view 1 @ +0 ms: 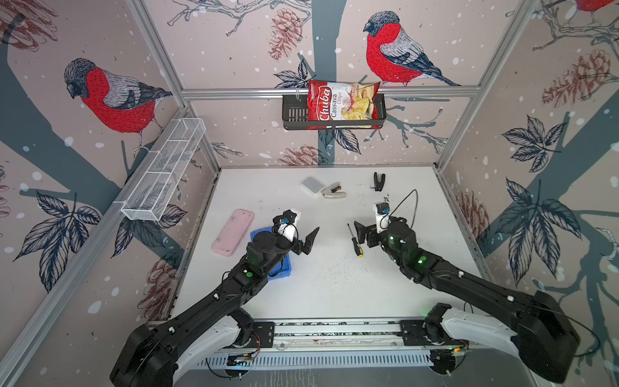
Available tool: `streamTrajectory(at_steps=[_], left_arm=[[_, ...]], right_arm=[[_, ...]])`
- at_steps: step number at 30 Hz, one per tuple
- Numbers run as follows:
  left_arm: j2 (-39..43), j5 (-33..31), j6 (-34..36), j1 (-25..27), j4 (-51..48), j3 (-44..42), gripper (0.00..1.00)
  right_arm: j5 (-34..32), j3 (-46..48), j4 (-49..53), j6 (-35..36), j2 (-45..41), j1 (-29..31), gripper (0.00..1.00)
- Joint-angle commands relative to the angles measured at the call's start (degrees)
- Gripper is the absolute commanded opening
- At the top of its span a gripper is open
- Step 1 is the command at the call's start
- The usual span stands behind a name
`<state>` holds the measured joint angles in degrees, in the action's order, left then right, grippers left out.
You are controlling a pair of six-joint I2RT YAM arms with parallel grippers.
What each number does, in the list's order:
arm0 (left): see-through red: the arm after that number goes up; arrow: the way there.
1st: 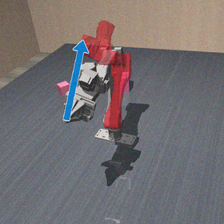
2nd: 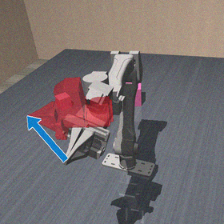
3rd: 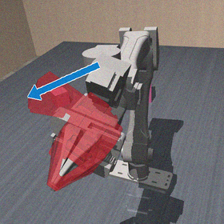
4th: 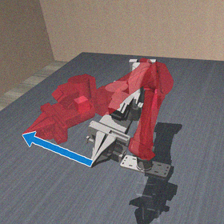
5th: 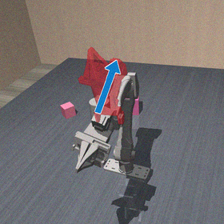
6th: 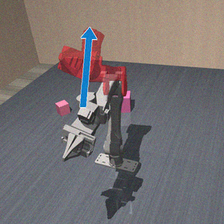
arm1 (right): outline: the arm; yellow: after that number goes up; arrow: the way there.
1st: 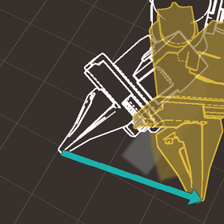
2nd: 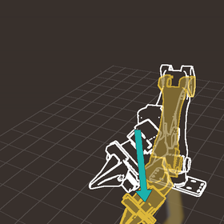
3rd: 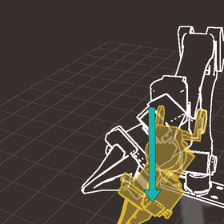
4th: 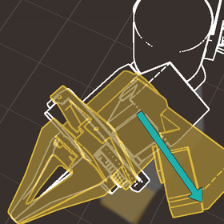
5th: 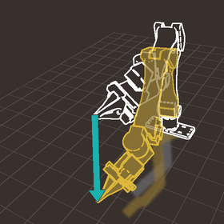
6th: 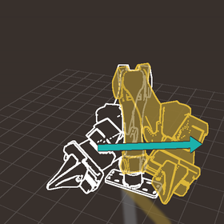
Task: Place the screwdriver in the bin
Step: 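Lower the right gripper and grasp the screwdriver by its handle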
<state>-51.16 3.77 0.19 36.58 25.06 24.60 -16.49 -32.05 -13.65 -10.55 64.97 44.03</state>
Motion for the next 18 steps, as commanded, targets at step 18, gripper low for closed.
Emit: streamTrajectory(at_steps=[18], left_arm=[[0.12,16.52,7.92,0.51,-9.90,-0.39,1.00]], right_arm=[[6.69,-14.01,23.91,-14.87,27.33,-1.17,1.00]])
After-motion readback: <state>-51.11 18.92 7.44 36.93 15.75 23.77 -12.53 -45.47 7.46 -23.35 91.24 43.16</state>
